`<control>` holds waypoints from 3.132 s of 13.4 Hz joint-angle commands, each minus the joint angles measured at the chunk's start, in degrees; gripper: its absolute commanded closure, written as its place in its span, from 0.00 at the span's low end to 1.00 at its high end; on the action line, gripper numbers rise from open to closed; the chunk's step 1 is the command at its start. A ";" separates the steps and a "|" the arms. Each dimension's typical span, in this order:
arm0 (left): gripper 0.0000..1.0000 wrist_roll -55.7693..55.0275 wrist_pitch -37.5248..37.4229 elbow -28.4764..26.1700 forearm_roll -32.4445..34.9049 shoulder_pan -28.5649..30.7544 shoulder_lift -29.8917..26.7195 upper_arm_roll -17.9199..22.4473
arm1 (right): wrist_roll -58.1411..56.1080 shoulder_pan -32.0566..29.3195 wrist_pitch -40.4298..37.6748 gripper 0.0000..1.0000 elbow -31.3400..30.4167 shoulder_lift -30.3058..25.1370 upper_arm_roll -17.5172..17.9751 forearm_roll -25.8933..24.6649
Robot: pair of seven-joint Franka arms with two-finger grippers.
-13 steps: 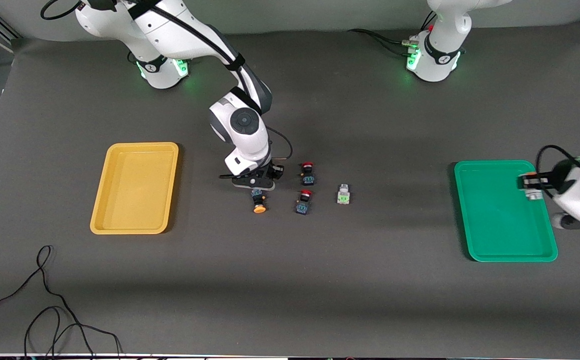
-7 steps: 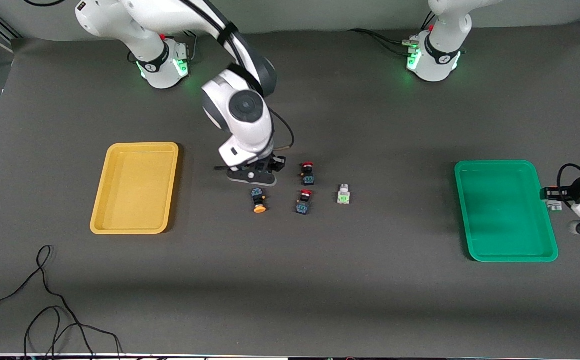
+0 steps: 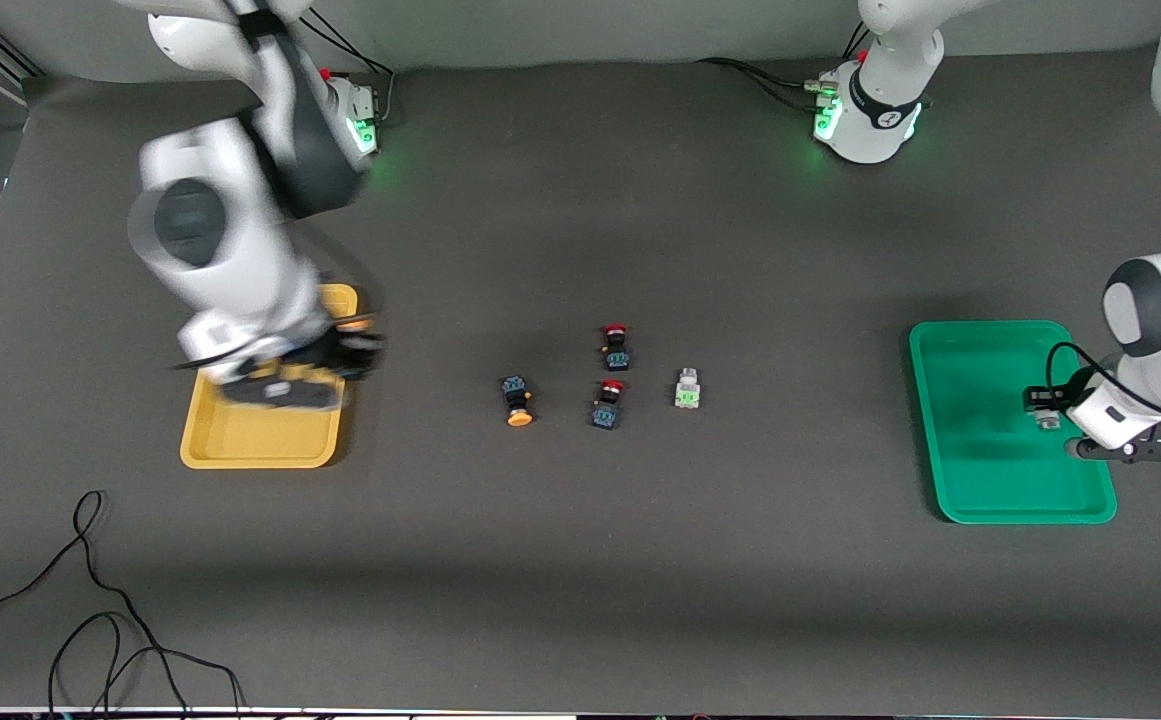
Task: Place green and yellow buttons in trays
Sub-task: 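Carry buttons to the green and yellow trays with the left and right grippers, then open both grippers to drop the buttons into the trays, then move the left gripper to the green button while the right gripper returns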
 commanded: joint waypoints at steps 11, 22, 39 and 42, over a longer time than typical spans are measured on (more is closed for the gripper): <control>0.03 -0.24 -28.01 11.25 -2.88 0.79 -8.72 -6.88 | -43.37 -1.40 32.31 0.79 -24.11 12.91 -19.14 23.78; 0.06 -33.52 -39.90 28.26 -8.95 -10.78 -5.04 -23.16 | -46.92 1.57 16.45 0.00 -14.29 16.27 -24.83 31.05; 0.02 -57.99 -10.96 19.13 3.94 -29.97 15.88 -21.85 | 2.47 28.05 7.52 0.00 8.24 23.21 -16.25 28.31; 0.02 -58.43 -8.42 16.41 6.25 -30.06 16.41 -21.49 | 1.86 28.22 11.03 0.00 7.54 26.02 -15.19 28.39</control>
